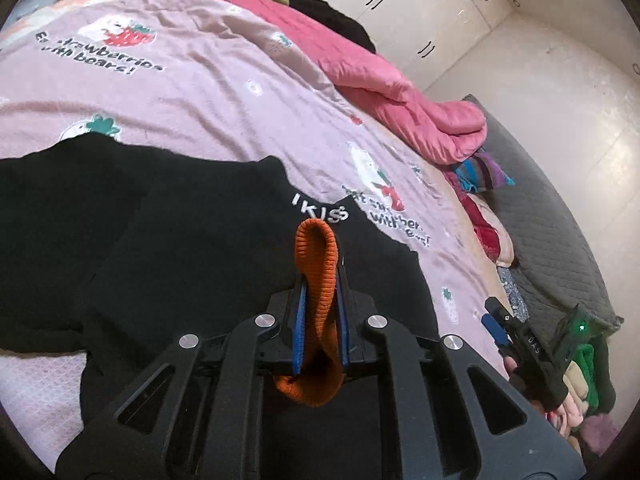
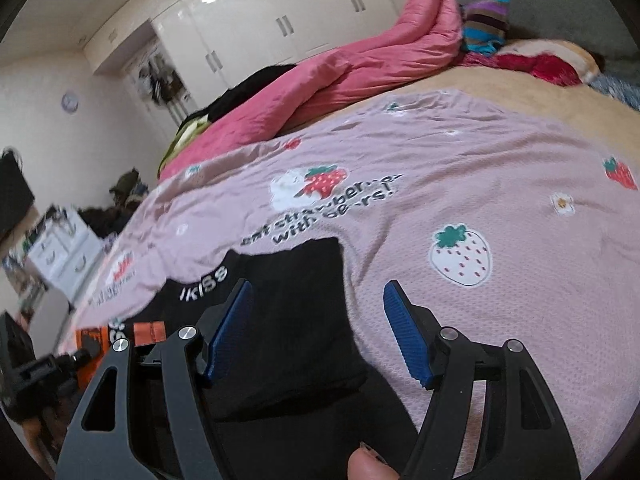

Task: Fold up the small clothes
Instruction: 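Lay the cuff on the shirt body with the left gripper and open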

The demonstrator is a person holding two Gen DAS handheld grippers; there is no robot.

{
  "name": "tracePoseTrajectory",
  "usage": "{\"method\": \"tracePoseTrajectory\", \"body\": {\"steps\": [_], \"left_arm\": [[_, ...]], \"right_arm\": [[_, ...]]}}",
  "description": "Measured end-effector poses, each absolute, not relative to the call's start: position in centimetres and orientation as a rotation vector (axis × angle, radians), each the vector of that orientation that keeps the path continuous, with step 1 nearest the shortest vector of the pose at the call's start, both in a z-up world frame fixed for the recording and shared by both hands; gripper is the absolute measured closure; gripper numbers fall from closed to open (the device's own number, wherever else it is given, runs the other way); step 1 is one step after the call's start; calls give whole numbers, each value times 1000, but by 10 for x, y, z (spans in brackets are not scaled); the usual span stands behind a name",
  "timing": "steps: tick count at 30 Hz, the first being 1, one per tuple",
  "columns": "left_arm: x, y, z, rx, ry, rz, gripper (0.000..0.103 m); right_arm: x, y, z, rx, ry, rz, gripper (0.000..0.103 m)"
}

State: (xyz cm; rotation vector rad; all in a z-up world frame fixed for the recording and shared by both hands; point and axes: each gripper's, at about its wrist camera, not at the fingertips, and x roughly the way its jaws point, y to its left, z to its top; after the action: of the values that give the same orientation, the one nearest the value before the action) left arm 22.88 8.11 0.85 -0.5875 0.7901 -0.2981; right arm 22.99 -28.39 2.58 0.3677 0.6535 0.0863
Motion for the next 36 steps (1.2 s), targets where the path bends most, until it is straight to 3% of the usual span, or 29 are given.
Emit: {"method": "tracePoseTrajectory", "body": {"steps": [11, 22, 30, 36], "left_arm": [[220, 94, 17, -581, 769, -264, 97], [217, 95, 24, -509, 750, -186, 89], [232, 63, -8, -379, 872, -134, 62], [229, 60, -43, -337, 929, -65, 60]], "right_arm": [[236, -246, 19, 224, 714, 159, 36], [241, -217, 5, 135, 780, 204, 36], [250, -208, -15, 108, 887, 225, 36], [257, -218, -37, 137, 987, 202, 36]]}}
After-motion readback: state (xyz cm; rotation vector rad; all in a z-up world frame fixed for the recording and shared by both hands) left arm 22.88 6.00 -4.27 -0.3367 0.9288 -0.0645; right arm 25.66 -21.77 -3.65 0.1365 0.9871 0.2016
